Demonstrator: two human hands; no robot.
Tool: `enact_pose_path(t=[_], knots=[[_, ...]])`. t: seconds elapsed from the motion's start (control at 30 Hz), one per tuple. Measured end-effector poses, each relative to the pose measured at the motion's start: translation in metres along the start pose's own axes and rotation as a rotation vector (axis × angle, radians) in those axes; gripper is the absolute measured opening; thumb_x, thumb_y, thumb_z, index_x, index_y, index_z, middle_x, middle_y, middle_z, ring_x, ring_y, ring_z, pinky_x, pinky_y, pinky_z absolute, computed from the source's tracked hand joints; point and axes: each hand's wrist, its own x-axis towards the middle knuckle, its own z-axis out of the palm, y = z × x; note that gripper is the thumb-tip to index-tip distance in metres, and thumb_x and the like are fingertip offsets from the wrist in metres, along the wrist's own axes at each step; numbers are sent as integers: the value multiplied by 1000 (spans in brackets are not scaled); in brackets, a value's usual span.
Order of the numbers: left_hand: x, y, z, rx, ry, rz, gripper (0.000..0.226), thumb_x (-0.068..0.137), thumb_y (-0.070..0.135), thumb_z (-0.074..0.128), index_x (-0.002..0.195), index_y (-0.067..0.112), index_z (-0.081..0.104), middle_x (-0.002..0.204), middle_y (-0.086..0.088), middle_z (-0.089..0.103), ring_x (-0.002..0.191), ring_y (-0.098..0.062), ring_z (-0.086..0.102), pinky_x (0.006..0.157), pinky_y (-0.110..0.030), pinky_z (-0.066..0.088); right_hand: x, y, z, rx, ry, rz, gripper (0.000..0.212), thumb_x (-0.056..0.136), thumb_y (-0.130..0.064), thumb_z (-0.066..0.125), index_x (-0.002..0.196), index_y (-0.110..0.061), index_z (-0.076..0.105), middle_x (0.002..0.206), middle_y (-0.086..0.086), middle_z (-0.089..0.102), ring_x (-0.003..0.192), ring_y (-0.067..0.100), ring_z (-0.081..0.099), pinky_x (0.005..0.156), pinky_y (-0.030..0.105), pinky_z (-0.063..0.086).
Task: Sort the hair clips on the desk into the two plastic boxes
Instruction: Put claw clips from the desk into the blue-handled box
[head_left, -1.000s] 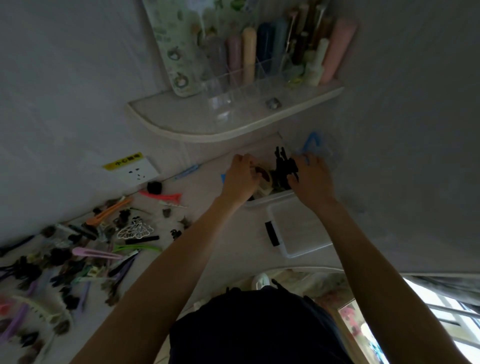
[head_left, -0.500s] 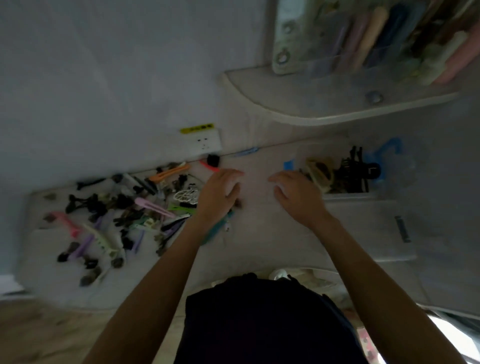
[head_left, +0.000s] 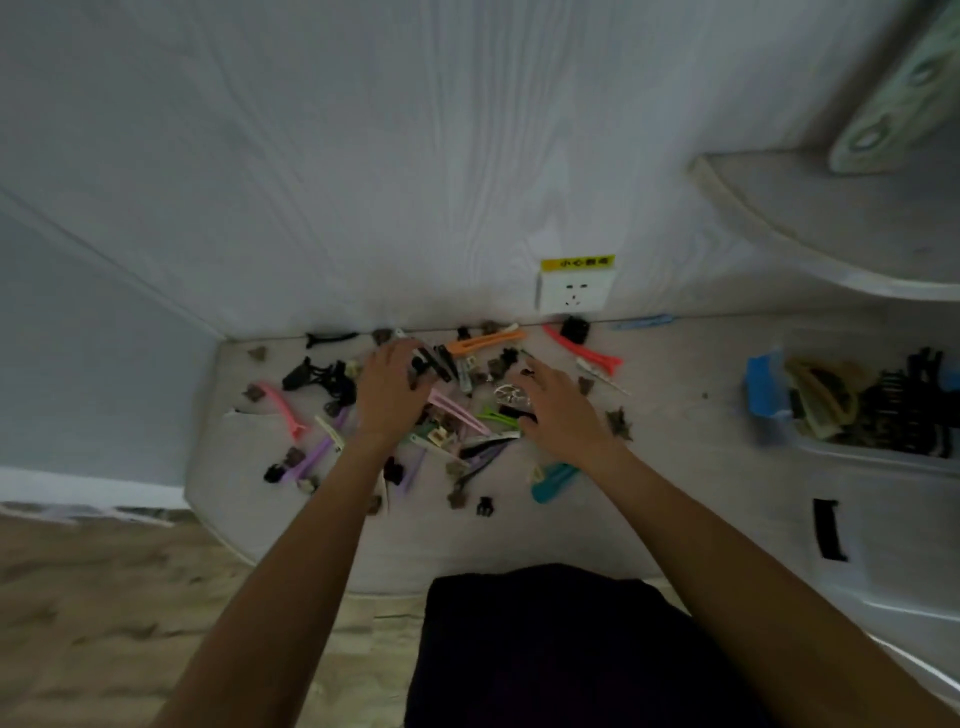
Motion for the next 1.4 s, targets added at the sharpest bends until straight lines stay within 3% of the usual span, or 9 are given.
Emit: enact_pose_path(t=[0.2,0.4,0.5,0.6,0.73,0.97,1.2,1.3,1.4], knots=[[12,-46,-18,177,-153,-33,55,77,25,60,131,18,50,140,-11,44,126,-36,40,103,-47,33,-6,12,0,-13,74,154,41,88,-14,54,128,-14,45,135,13,43,122,30,39,95,41,42],[-2,-55,-5,40,-64,112,33,79,-3,61,110,8,64,133,-16,50,116,-35,52,89,-40,47,-6,-12,-2,57,235,156,39,89,-16,53,127,-13,45,136,14,44,124,33,43,100,42,39],[-3,-50,0,1,-69,78,36,83,4,61,118,9,58,129,-15,51,114,-33,52,90,-38,45,-8,-23,3,99,229,95,38,88,-22,57,124,-14,45,140,13,39,123,30,43,94,42,46],[2,-49,-1,-37,-179,0,51,85,15,64,132,12,46,131,-18,47,116,-33,48,96,-39,41,-10,-31,13,20,133,-11,39,83,-26,61,119,-17,48,122,10,51,104,28,44,83,36,44],[16,-50,-11,0,-216,38,37,78,23,72,112,13,62,112,-14,60,104,-31,54,84,-32,41,-11,-38,23,-119,131,-48,36,80,-22,61,113,-15,52,105,12,58,94,30,46,79,37,44],[25,-50,-32,-107,-119,11,29,71,20,77,98,12,68,98,-12,64,93,-27,57,78,-31,41,-9,-31,26,-211,75,37,42,89,-28,55,129,-21,42,127,11,47,108,27,47,83,36,45],[22,-30,-57,-41,70,282,6,77,10,70,81,13,68,99,-10,63,96,-28,52,80,-32,41,-9,-27,21,-151,172,46,38,88,-26,57,122,-14,47,129,12,49,111,30,47,90,40,44],[22,-21,-53,-94,8,236,8,82,13,67,85,9,62,120,-9,55,107,-23,52,86,-30,40,-10,-26,12,-91,229,46,34,87,-27,58,117,-13,49,123,12,51,108,29,49,89,39,45],[21,0,-45,-293,-112,72,8,87,16,62,88,12,56,114,-5,63,101,-19,59,86,-25,44,-16,-25,-1,84,294,79,33,87,-28,60,114,-13,49,114,11,52,99,24,50,79,29,41]])
